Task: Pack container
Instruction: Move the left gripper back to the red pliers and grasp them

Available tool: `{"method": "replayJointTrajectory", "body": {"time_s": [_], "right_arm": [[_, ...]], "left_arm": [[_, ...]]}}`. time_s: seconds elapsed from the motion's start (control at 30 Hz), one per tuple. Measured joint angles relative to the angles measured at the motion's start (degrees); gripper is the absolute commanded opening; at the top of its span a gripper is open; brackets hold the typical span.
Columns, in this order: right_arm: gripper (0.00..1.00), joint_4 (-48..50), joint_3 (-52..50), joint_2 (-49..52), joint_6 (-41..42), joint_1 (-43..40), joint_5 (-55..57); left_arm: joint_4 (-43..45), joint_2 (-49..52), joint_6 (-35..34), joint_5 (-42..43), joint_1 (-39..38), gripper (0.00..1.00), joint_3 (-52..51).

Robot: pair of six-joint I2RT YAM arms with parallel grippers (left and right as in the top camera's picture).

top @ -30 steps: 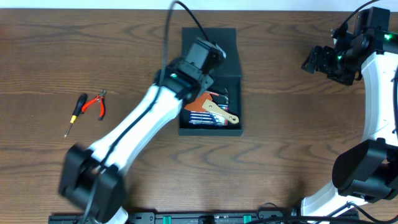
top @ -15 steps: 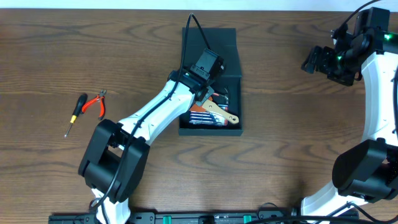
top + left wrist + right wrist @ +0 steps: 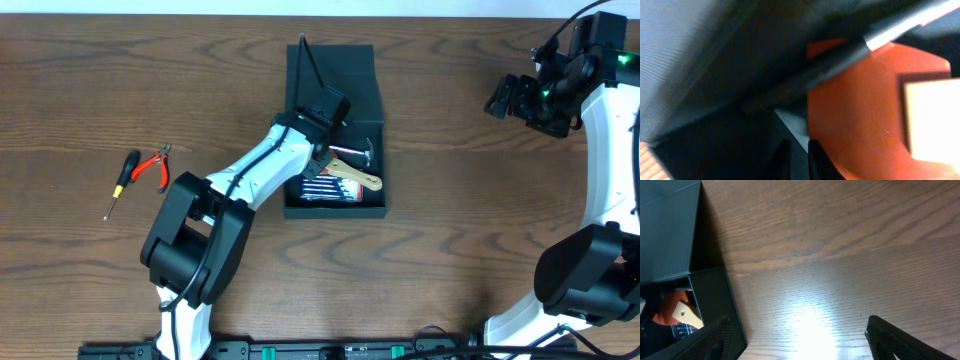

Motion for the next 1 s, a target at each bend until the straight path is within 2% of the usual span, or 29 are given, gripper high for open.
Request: {"method": "replayJointTrajectory", "body": {"time_s": [0.03, 0.1, 0.17, 0.33, 0.43, 0.57, 0.67, 0.8, 1.0], "right_arm": [[0.88, 0.0, 0.0, 0.0, 0.0, 0.0, 0.0], [0.89, 0.0, 0.0, 0.0, 0.0, 0.0, 0.0], [0.89, 0.1, 0.0, 0.0, 0.0, 0.0, 0.0], [0.89, 0.3, 0.0, 0.0, 0.0, 0.0, 0.0], [0.89, 0.3, 0.0, 0.0, 0.0, 0.0, 0.0], [0.89, 0.3, 0.0, 0.0, 0.0, 0.0, 0.0], [0.89, 0.3, 0.0, 0.0, 0.0, 0.0, 0.0], [0.89, 0.7, 0.0, 0.0, 0.0, 0.0, 0.0], [0.90, 1.9, 0.0, 0.0, 0.0, 0.0, 0.0]], "left_arm": [[-0.1, -0.1, -0.2, 0.0, -0.2, 0.13, 0.0], [-0.1, -0.8, -0.3, 0.0, -0.7, 0.28, 0.0], [-0.2, -2.5, -0.8, 0.0, -0.9, 0.34, 0.0], [-0.2, -11.8, -1.3, 0.0, -0.9, 0.40, 0.0], [-0.3, -20.7, -1.6, -0.3, -0.9, 0.44, 0.2], [-4.7, -32.2, -2.5, -4.2, 0.5, 0.55, 1.5], [-12.8, -36.9, -4.7, -7.2, 6.3, 0.62, 2.4], [-22.1, -35.5, -8.3, -6.5, 19.2, 0.85, 2.2], [-24.3, -25.3, -8.7, 2.1, 32.7, 0.87, 0.3]]}}
